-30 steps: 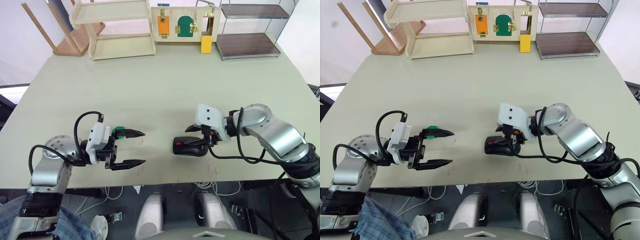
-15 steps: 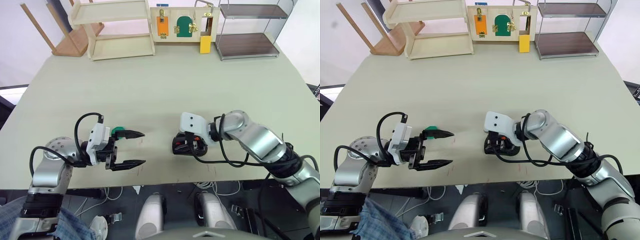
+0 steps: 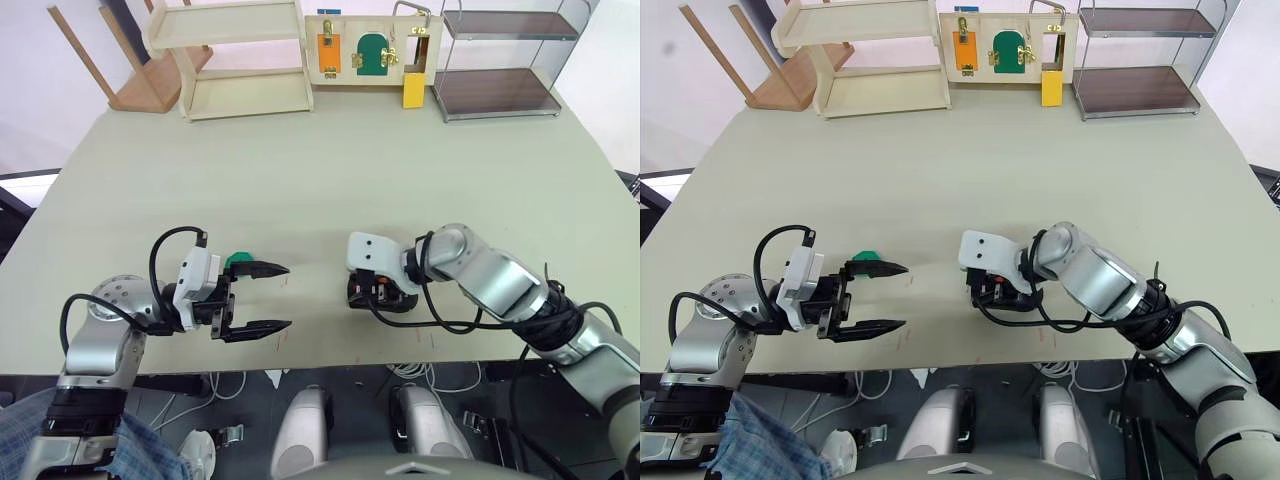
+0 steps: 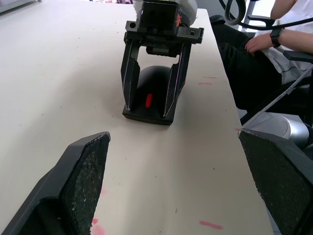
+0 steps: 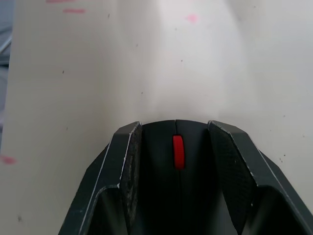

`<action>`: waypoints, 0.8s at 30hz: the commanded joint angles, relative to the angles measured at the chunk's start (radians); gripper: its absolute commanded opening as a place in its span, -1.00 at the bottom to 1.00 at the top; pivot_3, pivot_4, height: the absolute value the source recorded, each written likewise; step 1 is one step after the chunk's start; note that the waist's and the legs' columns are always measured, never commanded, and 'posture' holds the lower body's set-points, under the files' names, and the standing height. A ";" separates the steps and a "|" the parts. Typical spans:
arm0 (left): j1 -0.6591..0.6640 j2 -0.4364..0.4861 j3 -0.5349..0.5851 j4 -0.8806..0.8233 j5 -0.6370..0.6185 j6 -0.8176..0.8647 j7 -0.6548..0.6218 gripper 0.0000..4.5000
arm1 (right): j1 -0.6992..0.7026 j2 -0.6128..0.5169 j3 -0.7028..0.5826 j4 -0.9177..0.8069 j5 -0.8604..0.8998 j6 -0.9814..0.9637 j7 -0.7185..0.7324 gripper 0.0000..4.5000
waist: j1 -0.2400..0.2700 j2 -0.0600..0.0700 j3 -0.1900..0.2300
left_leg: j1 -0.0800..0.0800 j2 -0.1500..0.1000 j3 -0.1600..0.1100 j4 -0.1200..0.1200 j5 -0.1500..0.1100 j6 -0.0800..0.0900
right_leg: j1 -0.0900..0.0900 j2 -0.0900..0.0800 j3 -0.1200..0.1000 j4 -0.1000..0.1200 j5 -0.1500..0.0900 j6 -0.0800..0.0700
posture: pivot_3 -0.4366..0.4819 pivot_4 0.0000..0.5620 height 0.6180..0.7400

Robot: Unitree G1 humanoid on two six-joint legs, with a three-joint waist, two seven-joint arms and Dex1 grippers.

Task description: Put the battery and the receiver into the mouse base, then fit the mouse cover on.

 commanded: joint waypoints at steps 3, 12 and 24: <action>-0.007 0.009 0.016 -0.005 -0.002 -0.014 -0.004 1.00 | 0.070 0.017 -0.154 -0.043 0.073 -0.063 -0.004 -0.01 | -0.001 0.000 0.000 | 0.000 0.000 0.000 0.000 0.000 0.000 | 0.000 0.000 0.000 0.000 0.000 0.000 | -0.05 -0.47 1.00; -0.032 0.012 0.007 0.016 0.003 -0.017 -0.015 1.00 | 0.303 -0.021 -0.386 -0.092 0.173 -0.394 0.051 -0.01 | 0.000 -0.001 0.000 | -0.001 0.000 0.000 -0.001 0.000 0.000 | 0.000 0.001 0.000 -0.001 0.000 0.000 | -0.05 -0.47 1.00; -0.046 0.022 0.011 0.014 0.005 0.000 -0.024 1.00 | 0.561 -0.014 -0.553 0.034 0.192 -0.752 0.069 -0.01 | -0.003 -0.001 0.000 | 0.001 0.001 0.000 -0.001 0.000 0.000 | 0.000 0.003 0.001 0.000 0.000 0.000 | -0.05 -0.47 1.00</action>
